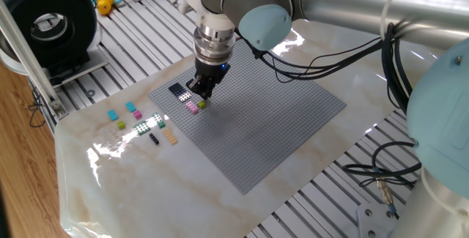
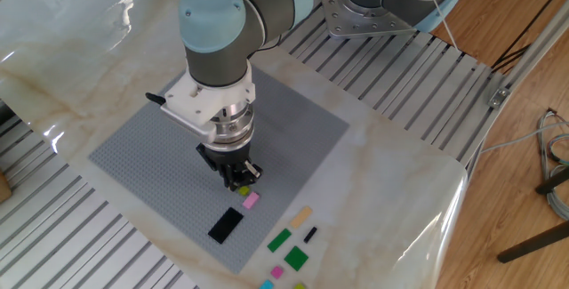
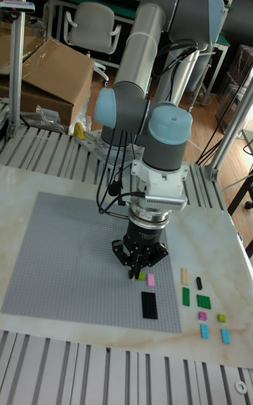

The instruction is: Stack small Lego blocks randomly, one at a time

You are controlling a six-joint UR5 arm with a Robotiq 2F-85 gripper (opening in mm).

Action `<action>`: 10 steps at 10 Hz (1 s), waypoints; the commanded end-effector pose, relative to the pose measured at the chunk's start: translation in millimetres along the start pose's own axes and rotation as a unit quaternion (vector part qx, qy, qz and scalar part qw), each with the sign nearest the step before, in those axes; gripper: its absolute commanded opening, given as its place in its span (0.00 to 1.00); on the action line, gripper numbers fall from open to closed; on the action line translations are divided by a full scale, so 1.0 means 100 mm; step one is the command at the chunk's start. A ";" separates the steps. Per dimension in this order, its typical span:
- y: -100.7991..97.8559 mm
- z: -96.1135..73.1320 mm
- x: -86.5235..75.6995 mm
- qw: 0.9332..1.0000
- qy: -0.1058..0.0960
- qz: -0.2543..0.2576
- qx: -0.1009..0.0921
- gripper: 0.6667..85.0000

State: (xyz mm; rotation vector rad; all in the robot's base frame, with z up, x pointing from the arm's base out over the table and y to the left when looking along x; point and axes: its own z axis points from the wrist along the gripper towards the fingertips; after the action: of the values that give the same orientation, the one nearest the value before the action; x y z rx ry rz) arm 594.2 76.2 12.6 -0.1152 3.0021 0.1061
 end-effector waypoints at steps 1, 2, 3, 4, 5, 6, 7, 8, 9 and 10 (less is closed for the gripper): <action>0.02 -0.01 -0.02 1.000 -0.003 0.009 -0.006 0.01; 0.04 0.00 -0.02 1.000 -0.003 0.013 -0.007 0.01; 0.03 0.00 -0.02 1.000 -0.003 0.014 -0.003 0.01; 0.02 -0.01 -0.02 1.000 -0.003 0.013 -0.002 0.01; 0.00 -0.02 -0.01 1.000 -0.002 0.011 0.001 0.01; 0.01 -0.02 0.02 1.000 0.003 0.011 0.000 0.01; -0.01 -0.02 0.02 1.000 0.005 0.013 0.003 0.01; 0.00 -0.02 0.04 0.999 0.008 0.031 0.003 0.01; -0.04 -0.02 0.07 0.999 0.013 0.039 0.011 0.01; -0.04 0.00 0.10 0.999 0.020 0.045 0.011 0.01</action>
State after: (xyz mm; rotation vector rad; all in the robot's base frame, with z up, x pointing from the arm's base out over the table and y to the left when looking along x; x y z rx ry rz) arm 588.7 73.2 11.6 -0.0420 3.0267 0.0807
